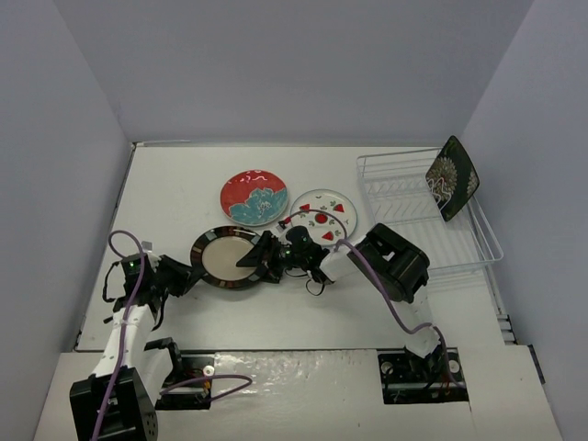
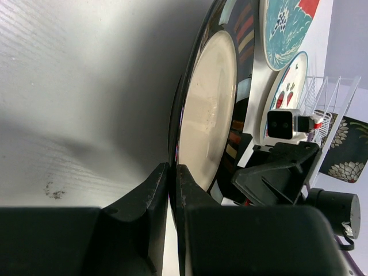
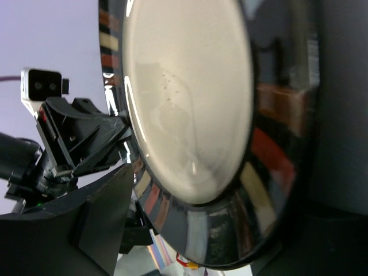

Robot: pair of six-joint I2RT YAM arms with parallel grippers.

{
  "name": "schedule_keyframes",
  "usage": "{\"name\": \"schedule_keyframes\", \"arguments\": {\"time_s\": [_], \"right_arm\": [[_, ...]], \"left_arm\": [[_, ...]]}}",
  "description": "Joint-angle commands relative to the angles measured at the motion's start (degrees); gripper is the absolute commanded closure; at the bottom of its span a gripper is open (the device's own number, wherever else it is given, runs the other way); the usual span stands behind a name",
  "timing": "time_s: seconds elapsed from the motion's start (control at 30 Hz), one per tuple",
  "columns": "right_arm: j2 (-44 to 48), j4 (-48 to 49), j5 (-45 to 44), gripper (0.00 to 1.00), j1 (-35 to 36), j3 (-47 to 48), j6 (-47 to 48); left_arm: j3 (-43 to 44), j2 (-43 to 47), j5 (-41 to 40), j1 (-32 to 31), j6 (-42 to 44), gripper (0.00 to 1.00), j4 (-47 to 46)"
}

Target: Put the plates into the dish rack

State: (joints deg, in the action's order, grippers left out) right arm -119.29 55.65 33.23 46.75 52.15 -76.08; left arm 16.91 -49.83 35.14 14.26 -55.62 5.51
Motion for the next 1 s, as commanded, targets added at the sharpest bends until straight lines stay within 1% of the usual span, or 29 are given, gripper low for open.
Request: {"name": "schedule_keyframes", "arguments": {"time_s": [0.0, 0.07, 0.13, 0.27, 0.5, 0.67, 0.7, 0.73, 0.77, 0.8, 0.9, 0.97], "right_arm": [[0.29, 4.88, -3.60, 0.41, 0.42, -1.87, -3.61], [0.65, 4.95, -4.55, 0.46, 0.45, -2.39, -3.85], [1.10, 4.82, -6.19, 0.55, 0.45, -3.09, -4.31], [1.48, 6.08, -8.51, 0.66, 0.45, -4.36, -5.08], [1.25, 10.35, -11.38, 0.99, 0.53, -6.00, -6.62], [3.14, 11.58, -12.40, 1.00, 0.69, -6.11, -4.53], [4.14, 12.01, -12.76, 1.00, 0.77, -6.41, -3.68], [5.47, 12.44, -13.24, 1.00, 0.86, -6.79, -2.53], [7.33, 12.04, -13.64, 1.00, 0.94, -7.00, -1.57], [8.78, 11.24, -14.15, 1.00, 0.98, -7.07, 0.02], [13.95, 8.64, -16.38, 1.00, 0.98, -6.36, 6.86], [16.96, 7.28, -18.15, 1.00, 1.07, -5.93, 10.31]], "left_arm": [[3.96, 2.03, 3.76, -0.84, -1.10, 1.00, -0.67], [4.11, 2.28, 3.67, -0.96, -1.13, 1.00, -0.22], [4.50, 2.66, 3.53, -1.16, -1.01, 1.00, 0.22], [4.79, 3.09, 3.36, -1.39, -0.66, 1.00, 0.92], [6.07, 4.81, 3.43, -1.95, 0.66, 1.00, 3.91], [7.08, 5.87, 4.19, -2.04, 2.42, 1.00, 6.78], [7.96, 5.97, 3.84, -2.04, 3.15, 0.88, 8.59], [9.15, 6.11, 3.32, -2.04, 4.06, 0.66, 10.93], [9.96, 6.26, 2.90, -2.04, 5.24, 0.50, 12.54], [10.78, 6.61, 2.46, -2.04, 6.17, 0.42, 13.96], [12.81, 8.17, 1.34, -2.05, 7.37, 0.29, 17.17], [13.52, 8.44, 1.16, -2.04, 7.64, 0.25, 18.06]]}}
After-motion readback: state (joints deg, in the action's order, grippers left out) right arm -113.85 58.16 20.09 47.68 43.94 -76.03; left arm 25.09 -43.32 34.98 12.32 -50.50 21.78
